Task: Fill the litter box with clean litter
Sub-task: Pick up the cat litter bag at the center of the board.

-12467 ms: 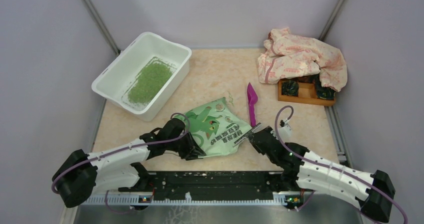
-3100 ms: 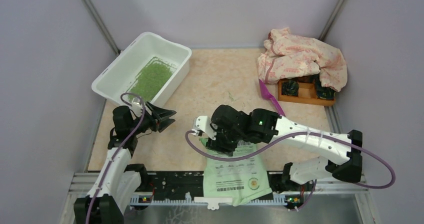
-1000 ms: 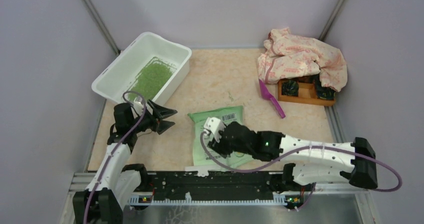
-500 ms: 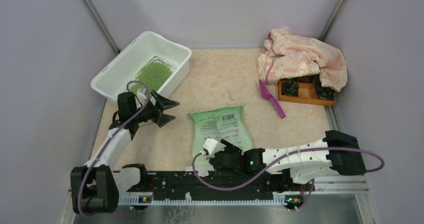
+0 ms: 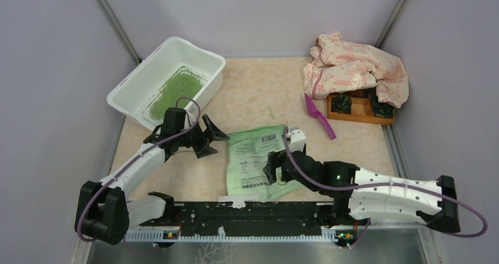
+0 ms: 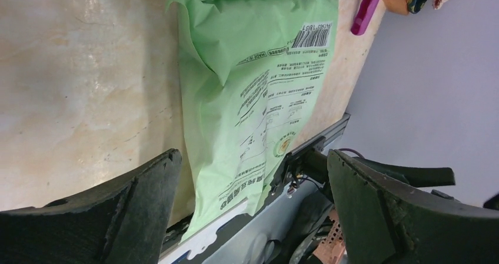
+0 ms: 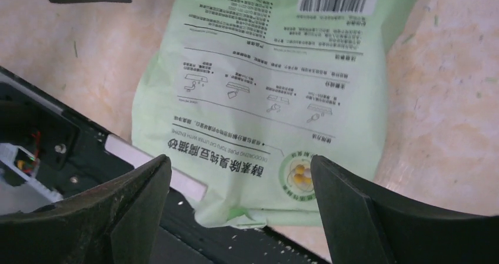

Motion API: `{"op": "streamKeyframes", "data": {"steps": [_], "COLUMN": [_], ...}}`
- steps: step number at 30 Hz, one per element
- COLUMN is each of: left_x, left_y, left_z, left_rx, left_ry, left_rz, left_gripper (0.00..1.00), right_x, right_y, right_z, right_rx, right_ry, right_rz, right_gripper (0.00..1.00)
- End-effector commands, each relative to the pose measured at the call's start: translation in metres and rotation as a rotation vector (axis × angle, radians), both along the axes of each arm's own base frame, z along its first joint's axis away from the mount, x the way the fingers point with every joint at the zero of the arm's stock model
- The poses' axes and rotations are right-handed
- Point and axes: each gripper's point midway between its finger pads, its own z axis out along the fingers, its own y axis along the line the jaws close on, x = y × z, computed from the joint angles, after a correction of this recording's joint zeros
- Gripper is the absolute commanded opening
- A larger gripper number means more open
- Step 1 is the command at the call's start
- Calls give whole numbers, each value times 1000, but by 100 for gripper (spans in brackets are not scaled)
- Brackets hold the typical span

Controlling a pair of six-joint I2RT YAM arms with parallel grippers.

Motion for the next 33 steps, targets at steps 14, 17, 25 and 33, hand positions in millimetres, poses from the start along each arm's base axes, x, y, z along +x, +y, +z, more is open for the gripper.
{"op": "streamKeyframes", "data": {"steps": [14, 17, 25, 33], "left_x": [-7, -9, -9, -11], "left_y": [4, 4, 4, 4], "left_z": [23, 21, 21, 20], "left_rx": [64, 58, 58, 54], "left_ry": [-96, -90, -93, -89], "left_rz": [-17, -17, -21, -21], "left_gripper": [99, 99, 99, 99], "right_x": [7, 0, -11, 0], "right_y": [-80, -74, -56, -38], "right_z": [-101, -116, -134, -105], "right_rx": [185, 215, 397, 535], "right_ry": [560, 603, 628, 483], "right_rz": [-494, -481, -400, -250], "right_gripper": [78, 78, 79, 58]}}
